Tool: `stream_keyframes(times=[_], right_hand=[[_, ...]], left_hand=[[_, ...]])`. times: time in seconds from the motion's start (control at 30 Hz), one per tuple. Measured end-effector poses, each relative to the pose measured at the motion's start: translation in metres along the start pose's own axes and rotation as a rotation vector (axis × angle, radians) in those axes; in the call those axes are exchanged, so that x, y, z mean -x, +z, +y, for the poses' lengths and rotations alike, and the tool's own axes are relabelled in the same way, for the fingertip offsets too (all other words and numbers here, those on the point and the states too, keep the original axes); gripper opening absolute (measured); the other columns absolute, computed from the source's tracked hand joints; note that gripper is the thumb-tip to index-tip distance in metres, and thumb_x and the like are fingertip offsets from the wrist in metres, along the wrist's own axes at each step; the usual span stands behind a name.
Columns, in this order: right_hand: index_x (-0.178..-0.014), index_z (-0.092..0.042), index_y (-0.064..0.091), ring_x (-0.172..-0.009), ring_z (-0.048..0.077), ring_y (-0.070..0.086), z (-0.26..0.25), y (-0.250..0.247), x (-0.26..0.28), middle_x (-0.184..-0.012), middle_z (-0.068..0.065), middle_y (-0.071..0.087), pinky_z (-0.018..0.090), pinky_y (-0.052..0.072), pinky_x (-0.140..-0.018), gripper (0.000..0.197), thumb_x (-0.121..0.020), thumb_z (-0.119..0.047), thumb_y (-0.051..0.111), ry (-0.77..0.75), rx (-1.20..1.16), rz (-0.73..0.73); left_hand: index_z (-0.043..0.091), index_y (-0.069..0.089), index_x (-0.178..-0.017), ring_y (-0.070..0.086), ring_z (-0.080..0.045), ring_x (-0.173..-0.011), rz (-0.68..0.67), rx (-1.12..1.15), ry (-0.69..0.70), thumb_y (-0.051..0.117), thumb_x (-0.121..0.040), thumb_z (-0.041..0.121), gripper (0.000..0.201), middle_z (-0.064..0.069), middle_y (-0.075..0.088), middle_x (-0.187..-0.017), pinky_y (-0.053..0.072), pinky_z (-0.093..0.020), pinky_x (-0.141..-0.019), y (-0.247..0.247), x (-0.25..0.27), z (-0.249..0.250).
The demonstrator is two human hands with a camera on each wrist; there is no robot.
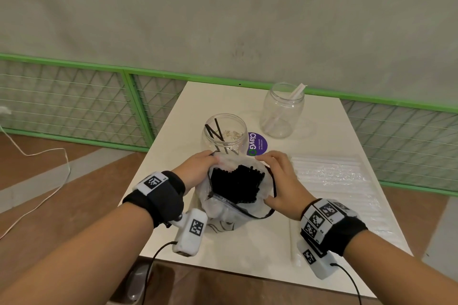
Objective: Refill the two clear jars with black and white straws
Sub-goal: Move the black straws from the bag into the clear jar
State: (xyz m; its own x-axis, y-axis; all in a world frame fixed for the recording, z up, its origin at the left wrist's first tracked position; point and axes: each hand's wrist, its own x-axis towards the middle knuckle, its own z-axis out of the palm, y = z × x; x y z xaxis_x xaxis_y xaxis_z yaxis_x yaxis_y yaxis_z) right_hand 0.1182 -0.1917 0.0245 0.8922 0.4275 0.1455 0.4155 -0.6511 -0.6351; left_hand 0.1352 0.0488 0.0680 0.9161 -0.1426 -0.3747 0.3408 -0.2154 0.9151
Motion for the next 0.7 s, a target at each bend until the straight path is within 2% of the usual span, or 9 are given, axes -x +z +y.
stream_keyframes(times=[0.07,0.13,0.2,0.27,0.37,0.43,0.53,0.6,0.7], right_hand=[[-0.138,-0.036,0.026,-0.136,0.017,0.024,-0.005,-0.003,0.003,-0.146,-0.006,0.022,0.032,0.023,-0.111,0.084,-0.065,-0.026,0.066,-0.056,0.025,0.013],[-0.139,-0.041,0.023,-0.139,0.014,0.021,-0.006,-0.006,0.006,-0.15,-0.01,0.021,0.034,0.021,-0.113,0.087,-0.064,-0.036,0.065,-0.072,0.034,-0.034],[-0.139,-0.045,0.023,-0.136,0.011,0.024,-0.002,-0.005,0.008,-0.146,-0.014,0.028,0.037,0.024,-0.114,0.09,-0.06,-0.047,0.067,-0.02,0.015,-0.087],[-0.136,-0.049,0.023,-0.132,0.009,0.027,0.003,-0.003,0.008,-0.138,-0.017,0.034,0.037,0.027,-0.114,0.094,-0.053,-0.053,0.068,0.077,-0.047,-0.136],[-0.135,-0.044,0.03,-0.128,0.008,0.03,0.004,-0.002,0.006,-0.136,-0.014,0.038,0.034,0.029,-0.112,0.097,-0.046,-0.056,0.068,0.183,-0.132,-0.201],[-0.132,-0.04,0.035,-0.124,0.009,0.031,0.004,-0.001,0.004,-0.133,-0.013,0.039,0.035,0.029,-0.111,0.093,-0.046,-0.059,0.066,0.17,-0.096,-0.223],[-0.136,-0.033,0.038,-0.129,0.012,0.028,0.002,0.0,0.004,-0.139,-0.015,0.031,0.036,0.027,-0.113,0.091,-0.052,-0.057,0.064,0.074,-0.01,-0.152],[-0.141,-0.033,0.032,-0.135,0.012,0.024,-0.002,-0.002,0.005,-0.148,-0.016,0.025,0.037,0.025,-0.113,0.09,-0.059,-0.049,0.065,-0.017,0.045,-0.086],[-0.145,-0.035,0.023,-0.135,0.008,0.026,-0.01,-0.008,0.007,-0.143,-0.015,0.035,0.04,0.028,-0.112,0.092,-0.064,-0.045,0.067,-0.044,0.065,-0.148]], left_hand=[[-0.004,0.058,-0.111,0.061,-0.03,-0.1,0.01,-0.001,-0.001,0.045,-0.094,0.014,0.028,-0.022,0.065,-0.11,0.044,-0.043,-0.096,0.003,-0.001,0.001],[-0.002,0.059,-0.103,0.06,-0.026,-0.094,0.018,0.017,0.002,0.045,-0.093,0.015,0.025,-0.021,0.065,-0.103,0.045,-0.041,-0.091,0.004,-0.002,0.001],[0.005,0.06,-0.094,0.059,-0.026,-0.092,0.019,0.053,-0.001,0.046,-0.092,0.016,0.017,-0.017,0.064,-0.097,0.044,-0.04,-0.088,0.005,-0.003,0.002],[0.007,0.06,-0.092,0.059,-0.026,-0.093,0.014,0.077,-0.004,0.047,-0.092,0.014,0.015,-0.016,0.065,-0.098,0.044,-0.042,-0.091,0.007,-0.004,0.002],[0.012,0.057,-0.079,0.057,-0.025,-0.089,0.01,0.066,-0.015,0.046,-0.093,0.011,0.018,-0.01,0.063,-0.085,0.043,-0.04,-0.084,0.012,-0.005,0.002],[0.014,0.055,-0.074,0.055,-0.023,-0.084,0.007,0.063,-0.013,0.045,-0.093,0.011,0.022,-0.006,0.061,-0.079,0.041,-0.036,-0.081,0.015,-0.005,0.002],[0.012,0.057,-0.081,0.057,-0.023,-0.086,0.016,0.056,-0.005,0.045,-0.093,0.012,0.017,-0.007,0.063,-0.086,0.043,-0.036,-0.084,0.014,-0.007,0.001],[0.007,0.058,-0.092,0.06,-0.028,-0.094,0.036,0.023,0.021,0.046,-0.093,0.017,0.016,-0.014,0.064,-0.097,0.044,-0.039,-0.089,0.009,-0.007,0.002],[0.004,0.059,-0.108,0.058,-0.028,-0.109,0.022,-0.106,0.059,0.05,-0.095,0.03,0.03,-0.015,0.064,-0.112,0.042,-0.045,-0.1,0.001,-0.01,-0.002]])
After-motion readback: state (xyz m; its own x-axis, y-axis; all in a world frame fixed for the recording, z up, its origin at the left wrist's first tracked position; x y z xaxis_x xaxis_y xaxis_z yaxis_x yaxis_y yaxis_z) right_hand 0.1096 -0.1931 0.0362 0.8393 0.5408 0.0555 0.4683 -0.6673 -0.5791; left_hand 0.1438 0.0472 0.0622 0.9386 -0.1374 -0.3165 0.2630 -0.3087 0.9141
